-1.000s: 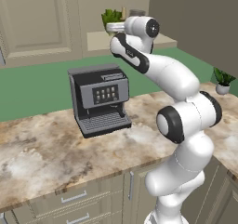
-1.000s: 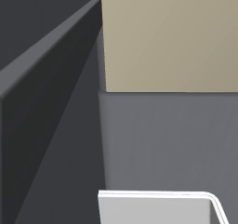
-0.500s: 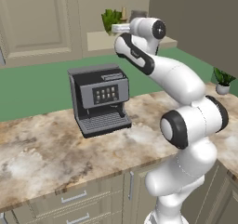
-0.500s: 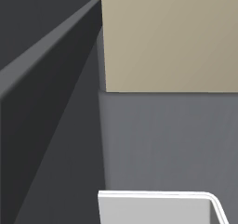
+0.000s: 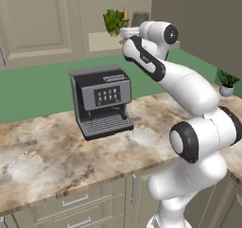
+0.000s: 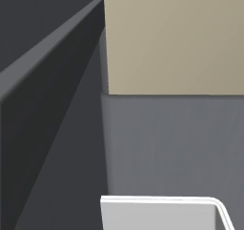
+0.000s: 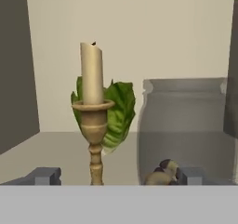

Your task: Pick the jar and candle from the dining table and place them in the open cabinet. Close the cabinet after placing the objects.

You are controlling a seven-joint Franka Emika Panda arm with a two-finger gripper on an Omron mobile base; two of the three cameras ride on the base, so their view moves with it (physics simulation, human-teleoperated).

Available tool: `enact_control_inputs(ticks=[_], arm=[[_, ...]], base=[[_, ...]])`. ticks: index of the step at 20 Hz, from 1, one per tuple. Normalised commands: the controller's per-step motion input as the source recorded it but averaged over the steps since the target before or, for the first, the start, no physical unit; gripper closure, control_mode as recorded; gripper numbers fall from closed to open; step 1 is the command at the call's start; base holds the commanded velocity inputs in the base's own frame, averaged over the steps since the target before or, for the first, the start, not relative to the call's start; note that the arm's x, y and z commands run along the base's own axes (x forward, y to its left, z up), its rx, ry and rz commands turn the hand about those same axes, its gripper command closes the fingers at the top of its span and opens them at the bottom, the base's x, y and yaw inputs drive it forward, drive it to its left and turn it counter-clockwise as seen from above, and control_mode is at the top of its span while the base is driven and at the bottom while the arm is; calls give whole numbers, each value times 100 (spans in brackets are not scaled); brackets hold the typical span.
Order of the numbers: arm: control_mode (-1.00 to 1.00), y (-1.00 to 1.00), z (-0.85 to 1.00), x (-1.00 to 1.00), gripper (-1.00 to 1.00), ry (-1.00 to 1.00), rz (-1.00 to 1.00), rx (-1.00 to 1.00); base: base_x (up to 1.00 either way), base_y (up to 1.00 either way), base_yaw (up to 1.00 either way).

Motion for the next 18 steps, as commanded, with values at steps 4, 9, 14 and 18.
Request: enact_control_inputs(ticks=[4, 9, 14, 18], arm=[[-100, -7, 2, -44, -100, 0, -1, 0], [-100, -4, 15, -50, -100, 2, -5, 0], [-100, -21, 4, -47, -100, 5, -7, 4], [-100, -32, 4, -48, -100, 6, -11, 13]], base=[[0, 0, 0], [0, 0, 0], [0, 0, 0], [0, 0, 0]])
